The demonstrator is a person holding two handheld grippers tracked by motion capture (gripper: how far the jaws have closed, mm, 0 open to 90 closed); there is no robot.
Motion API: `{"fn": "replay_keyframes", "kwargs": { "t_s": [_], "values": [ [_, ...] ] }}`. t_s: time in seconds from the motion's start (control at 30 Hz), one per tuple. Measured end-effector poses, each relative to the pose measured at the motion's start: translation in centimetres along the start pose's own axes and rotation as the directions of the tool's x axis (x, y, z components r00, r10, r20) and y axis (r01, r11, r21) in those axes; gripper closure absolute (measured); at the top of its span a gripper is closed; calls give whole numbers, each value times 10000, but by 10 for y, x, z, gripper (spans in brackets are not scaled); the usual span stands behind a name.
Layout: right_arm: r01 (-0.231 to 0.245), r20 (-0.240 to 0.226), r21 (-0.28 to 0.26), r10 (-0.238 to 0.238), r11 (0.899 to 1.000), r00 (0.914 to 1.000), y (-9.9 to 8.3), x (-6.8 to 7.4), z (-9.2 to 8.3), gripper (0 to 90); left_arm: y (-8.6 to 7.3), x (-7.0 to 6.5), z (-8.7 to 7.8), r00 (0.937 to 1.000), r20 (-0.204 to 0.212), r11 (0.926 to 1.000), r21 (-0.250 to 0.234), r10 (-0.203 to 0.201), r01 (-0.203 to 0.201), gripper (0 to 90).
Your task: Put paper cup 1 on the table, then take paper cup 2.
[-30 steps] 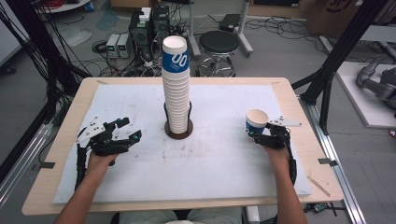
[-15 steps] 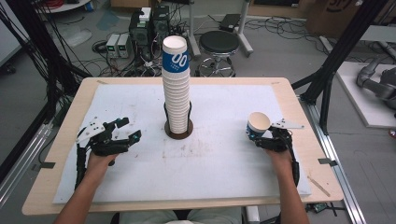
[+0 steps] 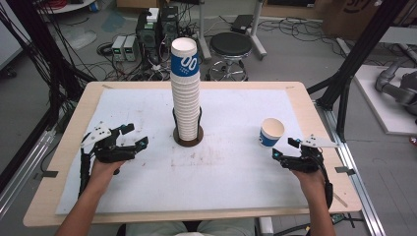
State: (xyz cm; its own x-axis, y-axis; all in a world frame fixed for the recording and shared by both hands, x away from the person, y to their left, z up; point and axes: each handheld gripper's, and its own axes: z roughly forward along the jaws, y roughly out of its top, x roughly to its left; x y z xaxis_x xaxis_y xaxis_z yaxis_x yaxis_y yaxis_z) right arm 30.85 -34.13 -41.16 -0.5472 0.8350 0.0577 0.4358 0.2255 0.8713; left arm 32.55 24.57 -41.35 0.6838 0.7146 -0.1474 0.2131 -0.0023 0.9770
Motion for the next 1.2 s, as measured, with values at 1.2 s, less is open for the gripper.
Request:
{"fn": "replay_keyframes", "kwargs": {
  "t_s": [1.2],
  "values": [
    [685,-679,-957,-752,9931,9949,28,30,2,196,10,-4,-5,9981,608,9998,-138,-125,133,166]
  ]
}}
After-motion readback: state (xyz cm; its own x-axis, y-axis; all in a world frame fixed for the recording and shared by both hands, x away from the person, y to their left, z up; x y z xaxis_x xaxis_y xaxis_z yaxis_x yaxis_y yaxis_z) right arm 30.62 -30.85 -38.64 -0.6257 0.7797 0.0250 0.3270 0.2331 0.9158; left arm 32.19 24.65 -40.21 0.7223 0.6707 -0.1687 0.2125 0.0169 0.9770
